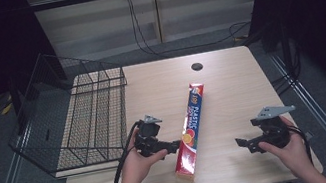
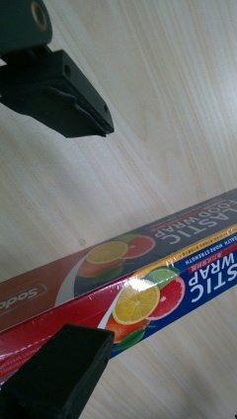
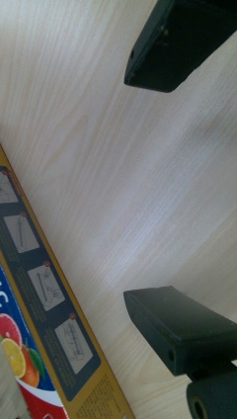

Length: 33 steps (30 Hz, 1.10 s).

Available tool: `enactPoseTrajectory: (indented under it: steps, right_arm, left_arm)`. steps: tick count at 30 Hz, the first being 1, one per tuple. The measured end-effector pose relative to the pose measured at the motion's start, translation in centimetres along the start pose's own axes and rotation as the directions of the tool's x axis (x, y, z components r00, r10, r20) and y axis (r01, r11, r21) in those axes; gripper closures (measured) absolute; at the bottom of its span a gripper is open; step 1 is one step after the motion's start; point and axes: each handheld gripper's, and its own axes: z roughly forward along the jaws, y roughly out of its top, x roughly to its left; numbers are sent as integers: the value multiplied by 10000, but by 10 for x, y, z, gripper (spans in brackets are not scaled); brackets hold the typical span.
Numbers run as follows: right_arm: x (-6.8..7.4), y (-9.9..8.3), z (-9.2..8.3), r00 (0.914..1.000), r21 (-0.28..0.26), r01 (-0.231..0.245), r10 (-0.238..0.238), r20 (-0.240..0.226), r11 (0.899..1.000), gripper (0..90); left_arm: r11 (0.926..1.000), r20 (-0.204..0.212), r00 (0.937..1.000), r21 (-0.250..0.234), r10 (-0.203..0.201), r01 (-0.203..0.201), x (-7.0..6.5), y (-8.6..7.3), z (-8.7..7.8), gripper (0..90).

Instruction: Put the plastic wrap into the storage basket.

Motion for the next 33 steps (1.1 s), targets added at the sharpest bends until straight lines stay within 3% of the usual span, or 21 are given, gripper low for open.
enactPoseTrajectory:
  steps: [6,14,19,33]
  right_arm:
    - [-1,3,-4,9999,-216,-7,9,108,9998,35]
    - [-2,2,-4,9999,-158,29,-27,115,9999,37]
    - [-3,2,-5,9999,-149,29,-27,118,9999,36]
    - [-5,2,-6,9999,-260,-43,46,117,9997,38]
  left_arm:
    - [9999,19,10000,92,53,-53,-7,6,3,58]
    - [9995,92,9998,276,156,-158,-17,27,13,55]
    - [9973,119,9989,567,452,-458,-23,40,22,55]
    - [9946,39,9993,975,358,-361,-28,56,46,55]
